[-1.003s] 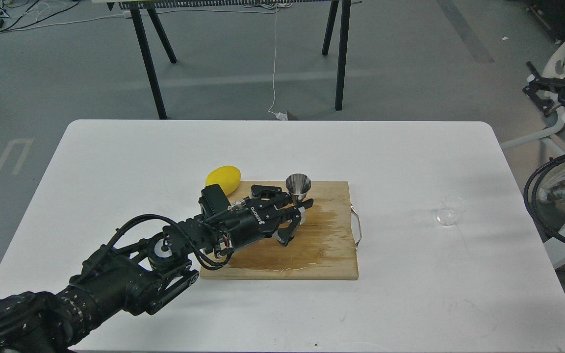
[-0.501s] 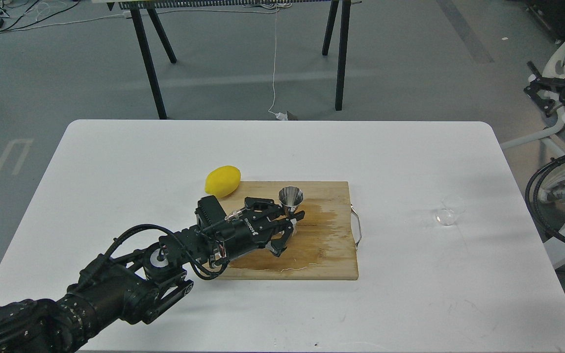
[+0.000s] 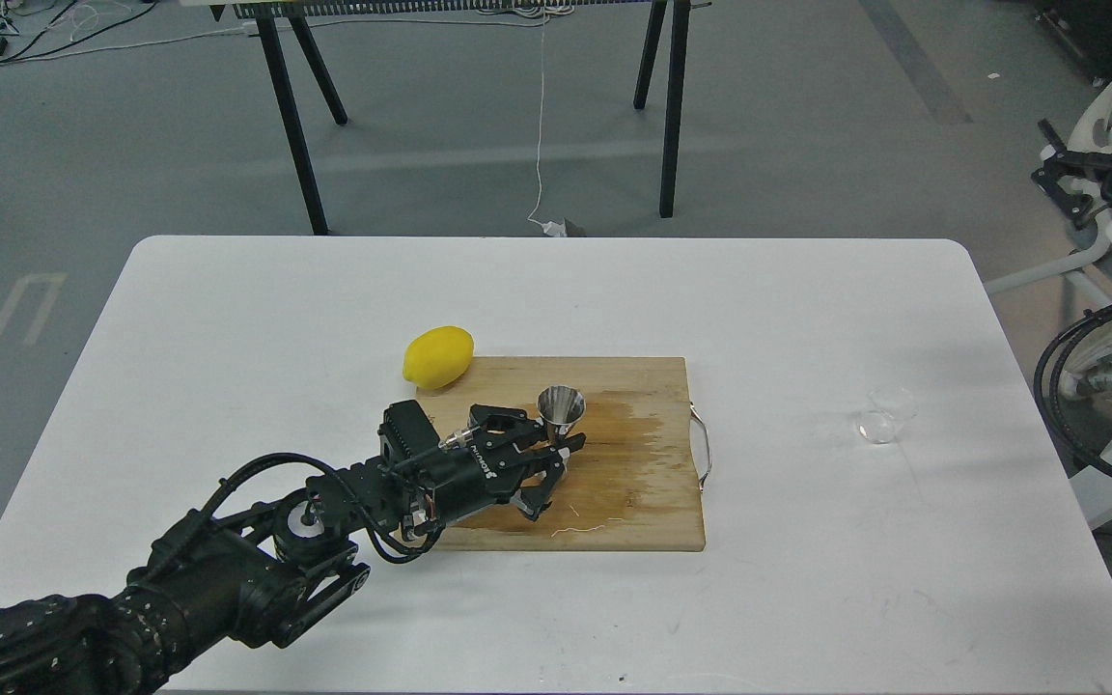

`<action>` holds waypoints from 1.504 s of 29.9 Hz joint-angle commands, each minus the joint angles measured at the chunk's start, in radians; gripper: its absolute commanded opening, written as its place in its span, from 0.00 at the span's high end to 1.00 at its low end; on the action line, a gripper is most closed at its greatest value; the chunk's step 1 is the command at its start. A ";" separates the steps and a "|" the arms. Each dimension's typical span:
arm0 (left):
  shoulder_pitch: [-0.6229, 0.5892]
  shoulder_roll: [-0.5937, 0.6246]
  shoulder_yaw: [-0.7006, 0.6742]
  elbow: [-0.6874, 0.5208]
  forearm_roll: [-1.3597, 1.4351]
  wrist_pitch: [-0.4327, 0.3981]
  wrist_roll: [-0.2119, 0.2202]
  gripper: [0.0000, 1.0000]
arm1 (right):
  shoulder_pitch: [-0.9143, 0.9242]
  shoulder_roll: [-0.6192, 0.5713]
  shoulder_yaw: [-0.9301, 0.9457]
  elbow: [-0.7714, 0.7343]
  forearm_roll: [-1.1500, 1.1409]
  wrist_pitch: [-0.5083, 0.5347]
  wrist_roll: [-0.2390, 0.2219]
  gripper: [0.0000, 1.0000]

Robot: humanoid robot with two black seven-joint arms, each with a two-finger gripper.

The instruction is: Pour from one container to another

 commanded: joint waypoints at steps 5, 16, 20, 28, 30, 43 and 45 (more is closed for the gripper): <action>-0.001 0.000 0.000 0.000 0.000 0.000 0.000 0.62 | 0.000 0.000 0.002 0.001 0.001 0.000 0.000 0.01; 0.017 0.000 0.005 -0.001 0.001 0.000 0.000 0.03 | -0.003 0.000 0.006 0.001 0.006 0.000 0.000 0.01; 0.031 0.000 0.003 0.003 0.000 0.000 0.000 0.02 | -0.003 0.000 0.006 0.001 0.006 0.000 0.000 0.01; 0.051 0.000 0.003 -0.006 0.000 0.000 0.000 0.02 | -0.006 0.003 0.006 0.001 0.006 0.000 0.000 0.01; 0.052 0.015 0.002 -0.007 -0.005 0.000 0.000 0.02 | -0.006 0.005 0.006 0.001 0.006 0.000 0.000 0.01; 0.075 0.176 -0.003 -0.065 -0.008 0.000 0.000 0.02 | -0.006 0.011 0.012 0.001 0.006 0.000 0.001 0.01; 0.090 0.202 -0.004 -0.101 -0.011 0.000 0.000 0.02 | -0.008 0.011 0.014 0.001 0.008 0.000 0.001 0.01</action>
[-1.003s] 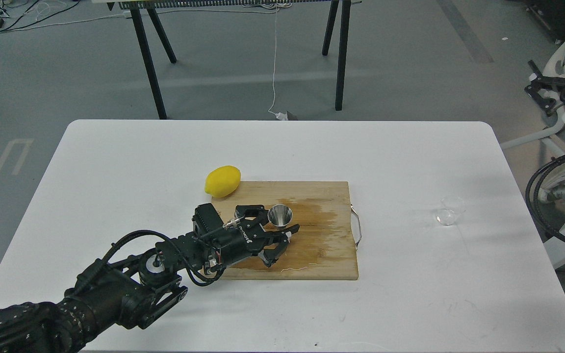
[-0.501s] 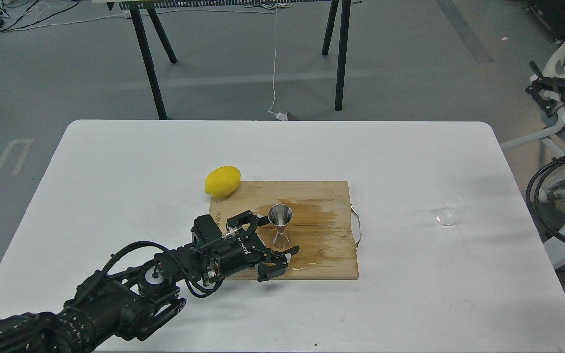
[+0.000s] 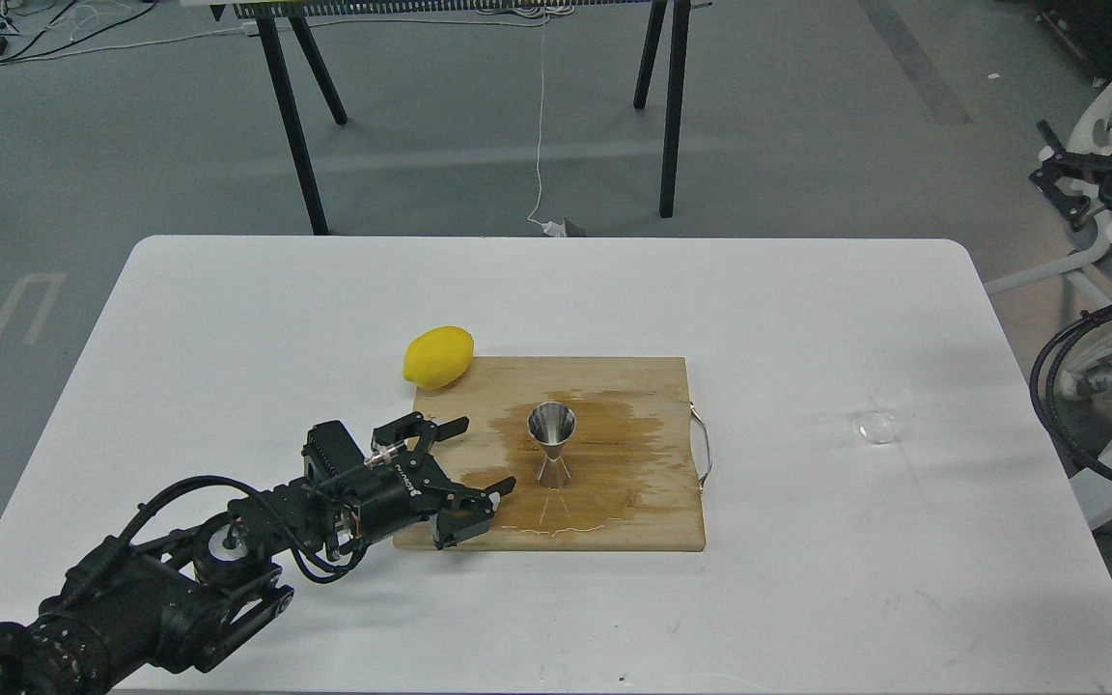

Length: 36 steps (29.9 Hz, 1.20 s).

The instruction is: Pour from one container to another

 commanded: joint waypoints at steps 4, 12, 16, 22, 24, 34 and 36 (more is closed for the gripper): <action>0.015 0.192 -0.011 -0.230 -0.114 0.000 0.000 0.05 | -0.001 0.000 0.004 0.001 0.001 0.000 0.001 0.01; -0.245 0.593 -0.150 -0.551 -0.948 -0.260 0.000 0.04 | 0.006 0.014 -0.008 0.006 0.000 0.000 0.002 0.01; -0.321 0.640 -0.193 -0.423 -1.339 -0.855 0.000 0.04 | 0.046 0.075 -0.019 0.003 0.000 0.000 0.018 0.01; -0.316 0.627 -0.204 -0.229 -1.855 -0.977 0.000 0.04 | 0.083 0.152 -0.046 0.041 0.125 0.000 0.018 0.02; -0.312 0.605 -0.199 -0.228 -1.962 -0.977 0.000 0.04 | 0.069 0.140 -0.054 0.144 0.198 -0.181 0.009 0.02; -0.281 0.558 -0.198 -0.226 -2.029 -0.977 0.000 0.04 | -0.194 -0.127 -0.006 0.429 0.458 -0.941 -0.206 0.01; -0.276 0.553 -0.198 -0.228 -2.029 -0.977 0.000 0.04 | -0.280 -0.184 -0.006 0.501 0.485 -0.961 -0.241 0.01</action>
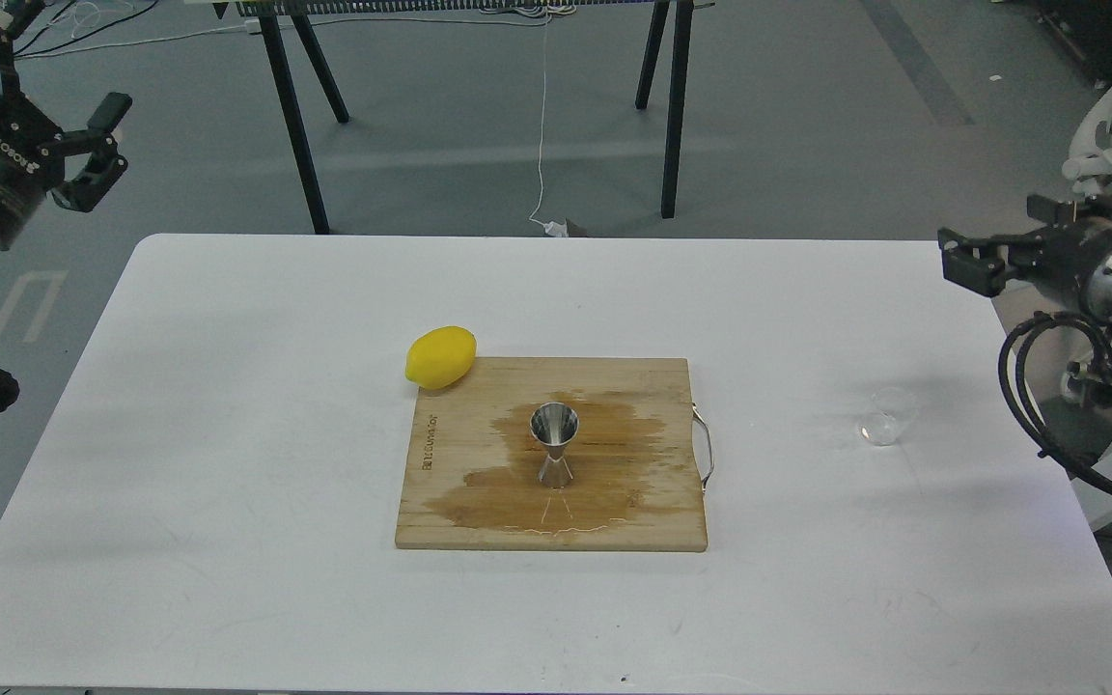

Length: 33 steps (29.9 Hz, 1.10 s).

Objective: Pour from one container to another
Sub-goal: 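Reach the right gripper toward the small clear glass cup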

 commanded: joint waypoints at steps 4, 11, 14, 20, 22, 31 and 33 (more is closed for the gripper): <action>0.006 -0.032 0.001 0.001 0.000 0.000 0.000 0.04 | -0.235 -0.135 0.026 0.178 0.081 -0.062 -0.085 0.01; 0.016 -0.042 0.004 0.001 0.002 0.000 0.000 0.04 | -0.302 -0.029 0.039 0.152 0.103 -0.062 -0.081 0.01; 0.031 -0.042 0.004 0.001 0.003 0.000 0.000 0.04 | -0.302 0.043 0.039 0.111 0.094 -0.040 -0.078 0.01; 0.048 -0.042 0.002 0.001 0.003 0.000 0.000 0.04 | -0.300 0.142 0.040 0.057 0.033 0.002 -0.063 0.01; 0.048 -0.042 0.004 0.001 0.005 0.000 0.000 0.04 | -0.297 0.158 0.040 0.054 0.028 0.002 -0.052 0.02; 0.051 -0.051 0.005 0.001 0.008 0.000 0.000 0.04 | -0.274 0.163 0.039 0.016 0.026 -0.001 -0.012 0.01; 0.051 -0.052 0.005 0.001 0.008 0.000 0.000 0.04 | -0.263 0.163 0.033 0.016 0.026 -0.003 -0.004 0.02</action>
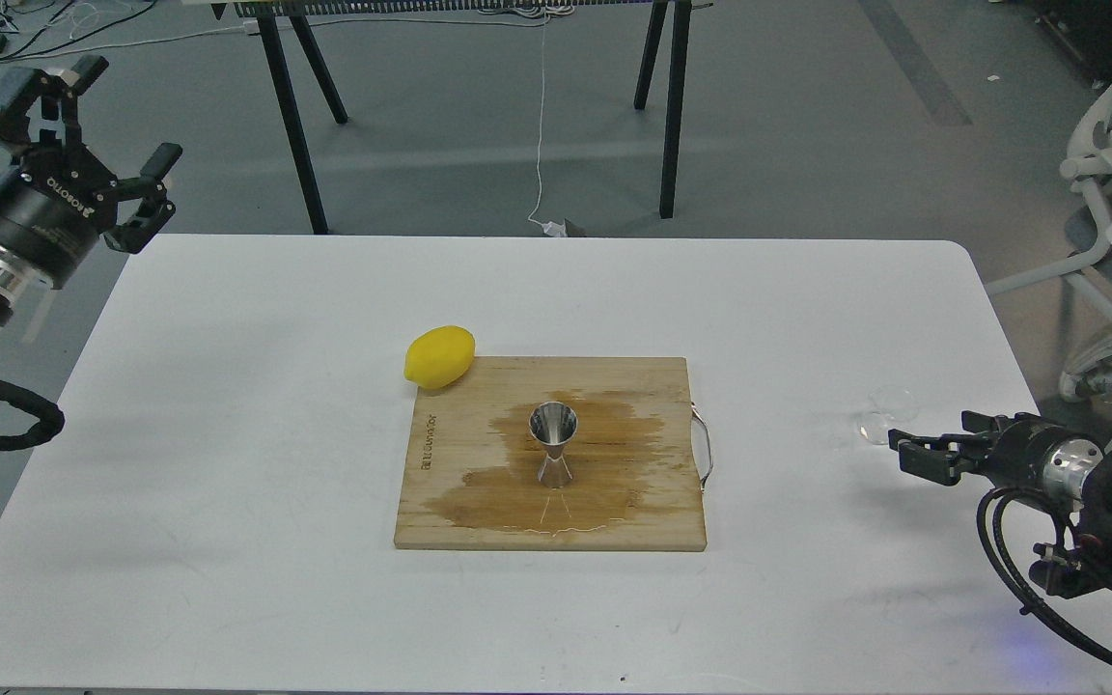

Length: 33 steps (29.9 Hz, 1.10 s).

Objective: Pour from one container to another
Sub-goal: 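Reach the right gripper toward the small clear glass cup, then close the right gripper around the clear glass cup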

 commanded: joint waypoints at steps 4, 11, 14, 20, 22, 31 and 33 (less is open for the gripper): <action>0.002 -0.002 0.001 0.000 0.001 0.000 0.000 0.04 | 0.047 0.019 -0.026 -0.050 -0.003 -0.004 0.024 0.01; 0.007 -0.002 0.001 0.000 0.001 0.000 0.000 0.04 | 0.087 0.092 -0.034 -0.105 -0.078 -0.008 0.023 0.02; 0.013 -0.002 0.001 0.000 0.004 0.000 0.000 0.04 | 0.102 0.114 -0.035 -0.131 -0.093 -0.008 0.024 0.01; 0.018 -0.002 0.001 0.002 0.004 0.000 0.000 0.04 | 0.125 0.152 -0.038 -0.176 -0.115 0.001 0.027 0.01; 0.018 -0.009 0.001 0.002 0.004 0.000 0.000 0.04 | 0.136 0.154 -0.040 -0.191 -0.123 0.001 0.030 0.01; 0.019 -0.019 0.001 0.008 0.005 0.000 0.000 0.04 | 0.195 0.184 -0.041 -0.263 -0.161 -0.001 0.029 0.03; 0.019 -0.019 0.001 0.009 0.005 0.000 0.000 0.04 | 0.200 0.192 -0.047 -0.268 -0.164 -0.001 0.029 0.03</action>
